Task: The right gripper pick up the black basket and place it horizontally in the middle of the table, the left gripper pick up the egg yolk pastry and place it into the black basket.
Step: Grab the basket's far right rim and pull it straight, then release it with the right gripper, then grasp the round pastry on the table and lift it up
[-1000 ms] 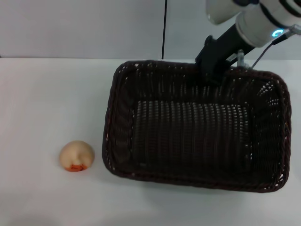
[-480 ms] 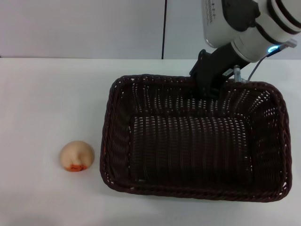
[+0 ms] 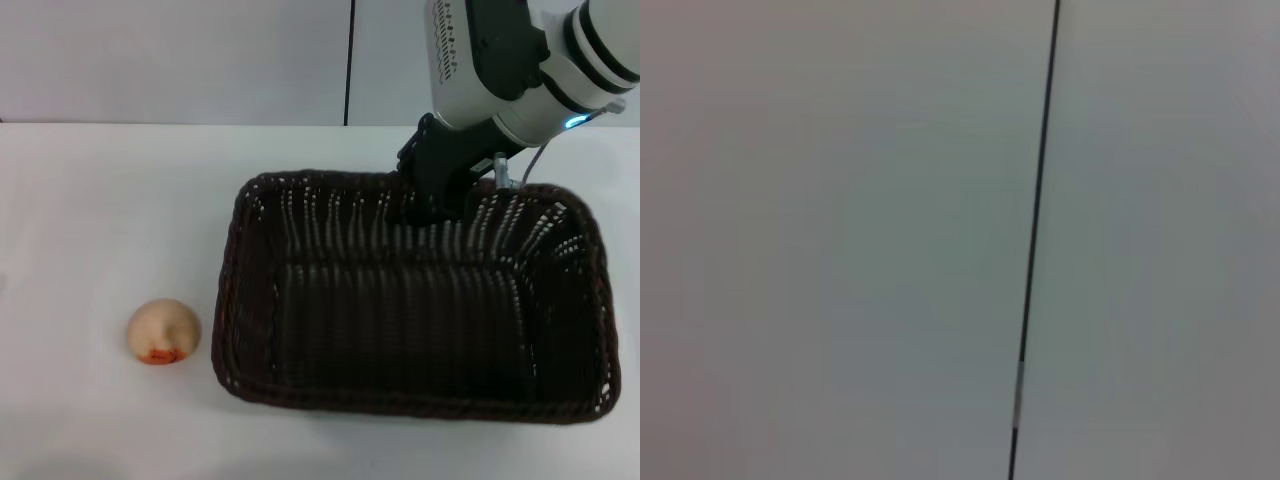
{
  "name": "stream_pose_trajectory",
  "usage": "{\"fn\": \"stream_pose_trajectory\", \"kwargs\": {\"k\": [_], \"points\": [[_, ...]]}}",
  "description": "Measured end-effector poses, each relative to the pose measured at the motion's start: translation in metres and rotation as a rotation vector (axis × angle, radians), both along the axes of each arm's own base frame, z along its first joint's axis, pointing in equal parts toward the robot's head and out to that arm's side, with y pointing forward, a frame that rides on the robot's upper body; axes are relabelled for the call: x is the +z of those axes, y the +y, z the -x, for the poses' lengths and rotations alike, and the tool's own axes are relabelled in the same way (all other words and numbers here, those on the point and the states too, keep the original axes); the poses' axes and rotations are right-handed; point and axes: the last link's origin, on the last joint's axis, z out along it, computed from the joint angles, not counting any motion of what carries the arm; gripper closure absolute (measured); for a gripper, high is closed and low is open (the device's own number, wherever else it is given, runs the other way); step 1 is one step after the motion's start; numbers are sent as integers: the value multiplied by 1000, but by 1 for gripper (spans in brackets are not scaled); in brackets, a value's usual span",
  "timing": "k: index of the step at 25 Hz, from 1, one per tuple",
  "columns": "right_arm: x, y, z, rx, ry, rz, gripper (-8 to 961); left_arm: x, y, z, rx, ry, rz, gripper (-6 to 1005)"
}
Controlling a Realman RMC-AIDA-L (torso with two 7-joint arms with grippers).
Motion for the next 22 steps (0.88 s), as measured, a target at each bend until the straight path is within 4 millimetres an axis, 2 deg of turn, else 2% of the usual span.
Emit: {"fn": "stream_pose_trajectory", "kwargs": {"k": [10, 12, 14, 15, 17, 18, 19, 20, 22], "points": [[7, -6, 6, 15, 53, -33, 467, -1, 2, -5, -43, 13, 23, 144], [11, -8, 8, 9, 82, -41, 393, -3, 2, -7, -62, 17, 54, 144], [22, -16, 11, -5, 159, -62, 319, -5, 2, -8, -100, 22, 109, 144], [38, -29, 12, -19, 270, -92, 282, -5, 1, -9, -124, 24, 143, 144], [56, -45, 6, -46, 394, -132, 210, -3, 1, -11, -167, 30, 201, 144], [56, -45, 6, -46, 394, -132, 174, -3, 1, -11, -167, 30, 201, 144], [64, -52, 3, -60, 455, -150, 139, -2, 2, -15, -243, 47, 310, 144], [81, -68, -6, -110, 623, -190, 139, -4, 2, -18, -295, 78, 404, 144], [94, -82, -21, -151, 795, -238, 139, -7, 4, -20, -326, 108, 472, 144]]}}
